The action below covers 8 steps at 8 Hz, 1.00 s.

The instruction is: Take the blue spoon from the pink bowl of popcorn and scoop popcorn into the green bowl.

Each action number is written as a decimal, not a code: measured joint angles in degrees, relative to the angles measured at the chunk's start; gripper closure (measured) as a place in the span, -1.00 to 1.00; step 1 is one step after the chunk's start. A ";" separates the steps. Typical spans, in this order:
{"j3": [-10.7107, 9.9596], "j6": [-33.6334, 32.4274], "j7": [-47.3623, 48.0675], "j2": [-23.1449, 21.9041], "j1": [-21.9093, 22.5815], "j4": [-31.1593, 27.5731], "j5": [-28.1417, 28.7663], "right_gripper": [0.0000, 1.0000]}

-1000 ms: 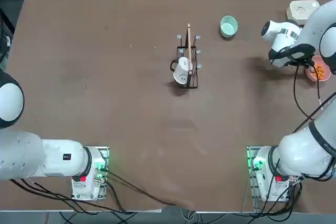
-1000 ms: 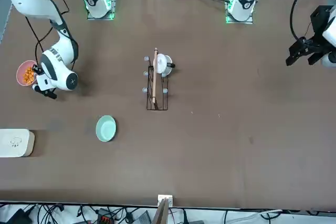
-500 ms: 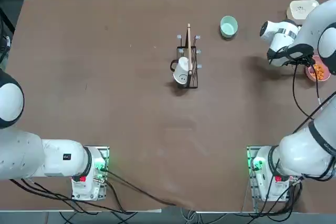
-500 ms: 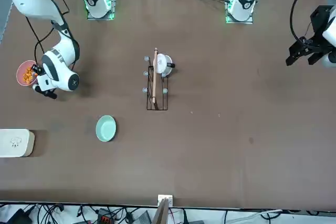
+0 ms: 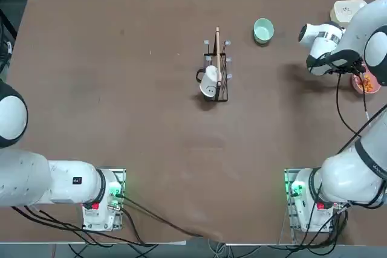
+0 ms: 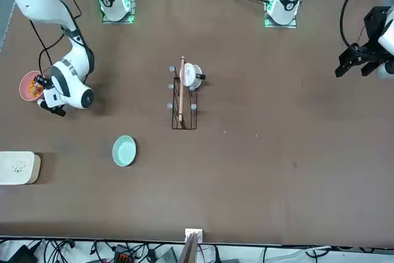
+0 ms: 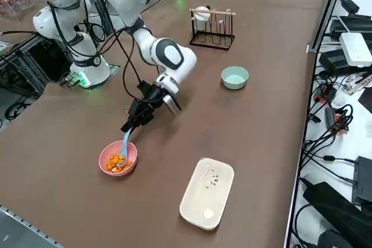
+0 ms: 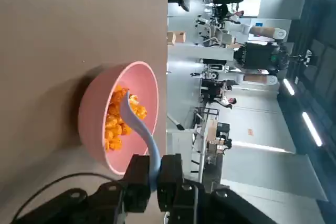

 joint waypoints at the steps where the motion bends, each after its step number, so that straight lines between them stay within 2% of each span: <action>1: 0.01 -1.38 0.00 0.74 0.50 0.78 -0.02 0.78; 5: 0.12 -6.46 -0.05 1.68 4.23 5.63 -0.09 0.78; 8: 0.65 -11.56 -1.71 2.03 11.25 12.42 0.03 0.78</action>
